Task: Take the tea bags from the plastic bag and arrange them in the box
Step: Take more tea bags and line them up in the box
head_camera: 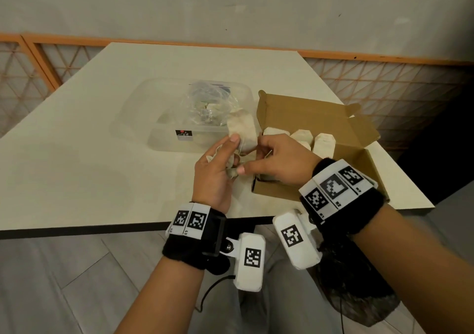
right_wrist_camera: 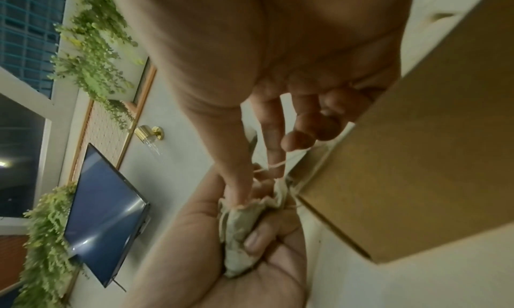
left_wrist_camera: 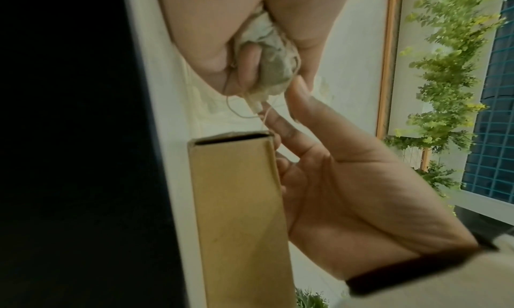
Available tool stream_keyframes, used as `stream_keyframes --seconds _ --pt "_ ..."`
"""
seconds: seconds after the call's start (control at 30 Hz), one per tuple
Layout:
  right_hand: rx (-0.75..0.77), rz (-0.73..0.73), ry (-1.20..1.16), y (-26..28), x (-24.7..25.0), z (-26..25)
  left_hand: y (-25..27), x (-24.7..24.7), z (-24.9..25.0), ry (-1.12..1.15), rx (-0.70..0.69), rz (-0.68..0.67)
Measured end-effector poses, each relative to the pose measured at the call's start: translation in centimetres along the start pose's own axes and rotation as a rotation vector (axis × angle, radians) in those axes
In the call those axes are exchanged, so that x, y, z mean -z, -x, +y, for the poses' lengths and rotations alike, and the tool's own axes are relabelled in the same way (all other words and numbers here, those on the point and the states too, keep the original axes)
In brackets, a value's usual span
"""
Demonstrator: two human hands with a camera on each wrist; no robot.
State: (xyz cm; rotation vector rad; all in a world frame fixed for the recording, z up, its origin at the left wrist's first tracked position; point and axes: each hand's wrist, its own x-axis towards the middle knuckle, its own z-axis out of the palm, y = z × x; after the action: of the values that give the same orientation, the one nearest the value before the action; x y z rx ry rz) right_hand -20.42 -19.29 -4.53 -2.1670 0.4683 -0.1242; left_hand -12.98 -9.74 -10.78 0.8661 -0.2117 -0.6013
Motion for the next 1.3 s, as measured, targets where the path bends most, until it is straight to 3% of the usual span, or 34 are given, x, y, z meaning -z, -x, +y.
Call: stream_keyframes --seconds 0.13,0.3,0.47,0.53,0.6,0.83,1.07,1.3 --pt "-0.006 0.084 -0.101 -0.5 -0.2 0.0 0.1 -0.1 -0.1 -0.022 -0.018 0.029" --pt "-0.034 0.088 -0.080 0.2 2.2 0.2 -0.1 0.0 -0.3 -0.073 -0.062 0.079" --pt "-0.088 0.493 -0.384 -0.7 5.7 0.8 -0.4 0.1 -0.7 -0.146 -0.087 0.065" --pt "-0.099 0.562 -0.304 -1.0 6.1 0.9 -0.5 0.1 -1.0 -0.172 -0.095 0.056" --pt "-0.067 0.548 -0.228 -0.8 5.7 0.9 -0.4 0.1 -1.0 -0.185 -0.100 0.048" --pt "0.150 0.279 -0.006 -0.6 3.3 -0.2 -0.1 -0.2 -0.9 -0.298 -0.158 0.024" --pt "0.204 0.287 0.025 -1.7 3.4 -0.7 0.2 -0.4 -0.7 -0.254 -0.143 0.005" --pt "0.237 0.327 -0.149 -2.3 3.0 -0.7 0.4 -0.5 -0.4 -0.237 -0.125 0.026"
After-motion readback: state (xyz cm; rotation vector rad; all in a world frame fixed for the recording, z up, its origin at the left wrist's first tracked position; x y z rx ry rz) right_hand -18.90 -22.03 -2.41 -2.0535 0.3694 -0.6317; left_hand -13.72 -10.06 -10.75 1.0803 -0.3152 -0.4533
